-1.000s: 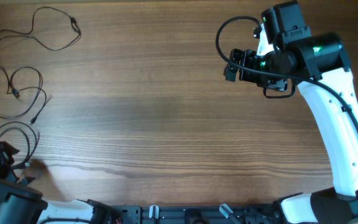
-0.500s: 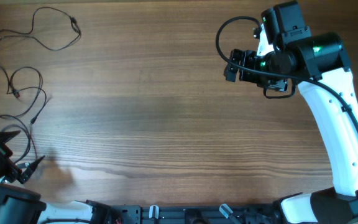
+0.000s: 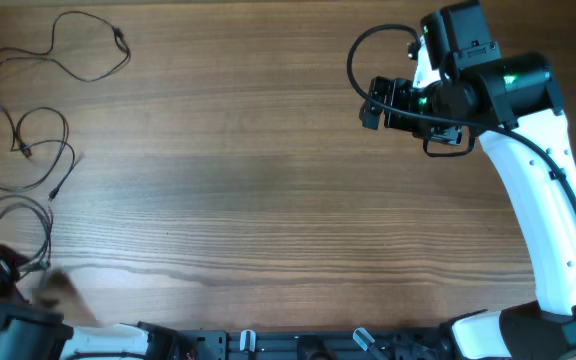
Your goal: Untangle cables
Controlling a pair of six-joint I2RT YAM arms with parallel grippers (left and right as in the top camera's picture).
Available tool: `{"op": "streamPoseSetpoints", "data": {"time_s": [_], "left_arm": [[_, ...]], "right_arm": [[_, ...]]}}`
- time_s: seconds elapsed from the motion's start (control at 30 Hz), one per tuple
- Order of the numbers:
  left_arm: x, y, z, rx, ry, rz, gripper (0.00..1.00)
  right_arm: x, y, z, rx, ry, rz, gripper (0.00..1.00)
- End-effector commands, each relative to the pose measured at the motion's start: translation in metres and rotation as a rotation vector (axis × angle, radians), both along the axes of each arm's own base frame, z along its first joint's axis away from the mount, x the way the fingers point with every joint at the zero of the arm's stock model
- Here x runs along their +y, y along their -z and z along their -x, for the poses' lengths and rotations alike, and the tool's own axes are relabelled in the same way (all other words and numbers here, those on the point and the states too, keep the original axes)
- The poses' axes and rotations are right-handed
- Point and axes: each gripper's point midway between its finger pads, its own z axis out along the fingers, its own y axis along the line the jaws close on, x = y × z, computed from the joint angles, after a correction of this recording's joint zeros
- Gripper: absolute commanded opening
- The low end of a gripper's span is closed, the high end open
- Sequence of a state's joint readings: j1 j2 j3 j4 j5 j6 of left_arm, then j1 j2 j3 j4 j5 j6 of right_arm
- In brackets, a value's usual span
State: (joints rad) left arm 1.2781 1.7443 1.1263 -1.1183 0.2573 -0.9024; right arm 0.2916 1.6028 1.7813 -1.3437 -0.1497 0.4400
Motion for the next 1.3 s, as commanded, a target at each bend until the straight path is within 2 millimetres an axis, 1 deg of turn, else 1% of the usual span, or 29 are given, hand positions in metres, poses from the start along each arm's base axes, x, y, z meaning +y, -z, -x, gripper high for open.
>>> {"op": "streamPoseSetpoints", "data": {"time_s": [0.0, 0.03, 0.07, 0.13, 0.17, 0.2, 0.27, 0.33, 0.4, 0.5, 0.53, 0.57, 0.6, 0.67, 0.73, 0.8, 0.83, 0.9, 1.0, 1.07, 1.1, 1.23, 1.27], "left_arm": [[-0.008, -0.002, -0.005, -0.024, -0.013, 0.04, 1.0], [-0.015, -0.01, -0.024, -0.15, 0.007, 0.074, 1.0], [-0.023, -0.019, -0.038, -0.24, -0.012, 0.126, 1.0], [-0.037, -0.032, -0.05, -0.323, -0.052, 0.211, 1.0], [-0.039, -0.035, -0.054, -0.349, -0.061, 0.228, 1.0], [-0.037, -0.036, -0.056, -0.363, -0.062, 0.221, 1.0], [-0.029, -0.033, -0.058, -0.369, -0.051, 0.179, 1.0], [-0.04, -0.037, -0.056, -0.364, -0.061, 0.235, 1.0], [-0.042, -0.039, -0.056, -0.384, -0.022, 0.229, 1.0], [-0.048, -0.049, -0.065, -0.451, -0.048, 0.274, 1.0], [-0.05, -0.054, -0.069, -0.493, -0.029, 0.275, 1.0], [-0.048, -0.062, -0.078, -0.602, 0.069, 0.219, 0.98], [-0.047, -0.063, -0.078, -0.618, 0.107, 0.194, 0.97], [-0.048, -0.06, -0.072, -0.569, 0.129, 0.192, 0.93], [-0.05, -0.066, -0.064, -0.506, 0.126, 0.216, 0.9], [-0.045, -0.07, -0.053, -0.398, 0.111, 0.204, 0.87], [-0.042, -0.072, -0.044, -0.322, 0.089, 0.197, 0.87], [-0.036, -0.081, -0.032, -0.231, 0.07, 0.153, 0.86], [-0.029, -0.099, -0.03, -0.217, 0.037, 0.072, 0.86], [-0.022, -0.104, -0.026, -0.186, 0.011, 0.025, 0.86], [-0.019, -0.103, -0.019, -0.135, -0.015, 0.006, 0.85], [-0.003, -0.094, 0.032, 0.212, -0.214, -0.075, 0.87], [0.002, -0.094, 0.05, 0.331, -0.288, -0.11, 0.89]], "right_arm": [[0.003, 0.004, -0.001, 0.009, -0.018, -0.002, 1.0], [0.003, 0.004, 0.0, 0.011, -0.019, -0.001, 1.0], [0.003, 0.004, 0.0, 0.013, -0.019, -0.001, 1.0], [0.003, 0.004, 0.0, 0.014, -0.019, 0.0, 1.0], [0.003, 0.004, 0.0, 0.013, -0.019, -0.001, 1.0], [0.003, 0.004, 0.0, 0.013, -0.019, -0.001, 1.0], [0.003, 0.004, 0.0, 0.012, -0.02, 0.0, 1.0], [0.003, 0.004, 0.0, 0.014, -0.019, 0.0, 1.0], [0.003, 0.004, 0.0, 0.014, -0.02, 0.0, 1.0], [0.003, 0.004, 0.0, 0.014, -0.019, 0.0, 1.0], [0.003, 0.004, 0.0, 0.014, -0.017, -0.001, 1.0], [0.003, 0.004, 0.0, 0.014, -0.017, -0.001, 1.0], [0.003, 0.004, 0.0, 0.013, -0.017, -0.001, 1.0], [0.003, 0.004, -0.001, 0.01, -0.017, -0.002, 1.0], [0.003, 0.004, -0.001, 0.012, -0.003, -0.007, 1.0], [0.003, 0.004, -0.001, 0.013, 0.004, -0.01, 1.0], [0.003, 0.004, -0.001, 0.014, 0.005, -0.011, 1.0], [0.003, 0.004, -0.001, 0.014, 0.006, -0.011, 1.0], [0.003, 0.004, -0.001, 0.014, 0.007, -0.012, 1.0], [0.004, 0.004, -0.002, 0.012, 0.007, -0.012, 1.0], [0.004, 0.004, -0.002, 0.012, 0.007, -0.012, 1.0], [0.004, 0.003, -0.003, 0.005, 0.007, -0.014, 1.0], [0.005, 0.002, -0.005, -0.004, 0.007, -0.017, 1.0]]}}
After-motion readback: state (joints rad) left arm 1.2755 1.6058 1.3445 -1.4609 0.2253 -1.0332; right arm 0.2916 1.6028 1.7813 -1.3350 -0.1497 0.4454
